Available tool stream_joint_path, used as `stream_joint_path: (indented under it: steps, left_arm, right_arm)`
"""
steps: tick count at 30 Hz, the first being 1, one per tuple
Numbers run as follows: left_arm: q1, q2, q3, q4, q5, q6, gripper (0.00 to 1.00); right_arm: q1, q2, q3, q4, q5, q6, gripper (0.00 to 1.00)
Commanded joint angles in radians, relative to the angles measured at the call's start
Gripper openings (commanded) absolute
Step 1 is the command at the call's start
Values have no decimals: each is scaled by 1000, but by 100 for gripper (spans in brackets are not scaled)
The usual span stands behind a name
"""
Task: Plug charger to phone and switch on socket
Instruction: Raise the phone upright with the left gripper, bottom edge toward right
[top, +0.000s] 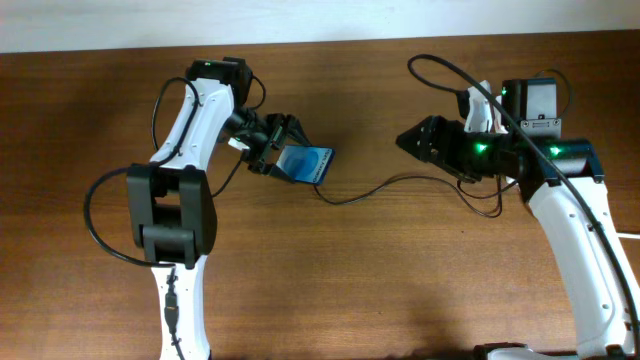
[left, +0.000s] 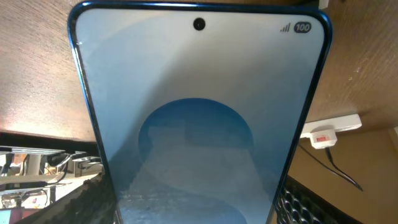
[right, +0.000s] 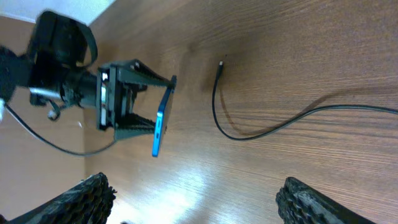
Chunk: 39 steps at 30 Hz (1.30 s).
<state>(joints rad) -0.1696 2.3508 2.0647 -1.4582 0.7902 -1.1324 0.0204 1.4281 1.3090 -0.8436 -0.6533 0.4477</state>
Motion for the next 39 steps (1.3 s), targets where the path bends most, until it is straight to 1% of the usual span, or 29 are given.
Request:
stream_joint_path:
  steps: [1,6,7,8,10,14,16,18,20,39]
  left_arm:
    - [-12,2,18,-5,42,-34,0]
    - [-14,2,18,-5,46,-34,0]
    - [-14,2,18,-6,68,-29,0]
    - [-18,2,18,-6,108,-17,0]
    - [-15,2,18,-24,283,58,0]
    - [-16,2,18,-47,520,140,0]
    - [-18,2,18,-47,583,140,0]
    - [-17,2,18,-47,604,146,0]
    - [-18,2,18,-47,681,170,0]
    - [-18,2,18,-47,692,169,0]
  right_arm:
    - [8,3,19,3,-9,67,89]
    - [8,3,19,3,-9,67,89]
    - [8,3,19,2,-9,66,89]
    - [8,3,19,-1,-8,66,89]
    - [8,3,19,-6,10,66,89]
    - [6,3,19,-8,23,66,89]
    - [6,3,19,-23,38,62,89]
    - [6,3,19,-32,44,62,89]
    - [6,3,19,-45,63,60,89]
    - [6,3,19,-69,63,58,90]
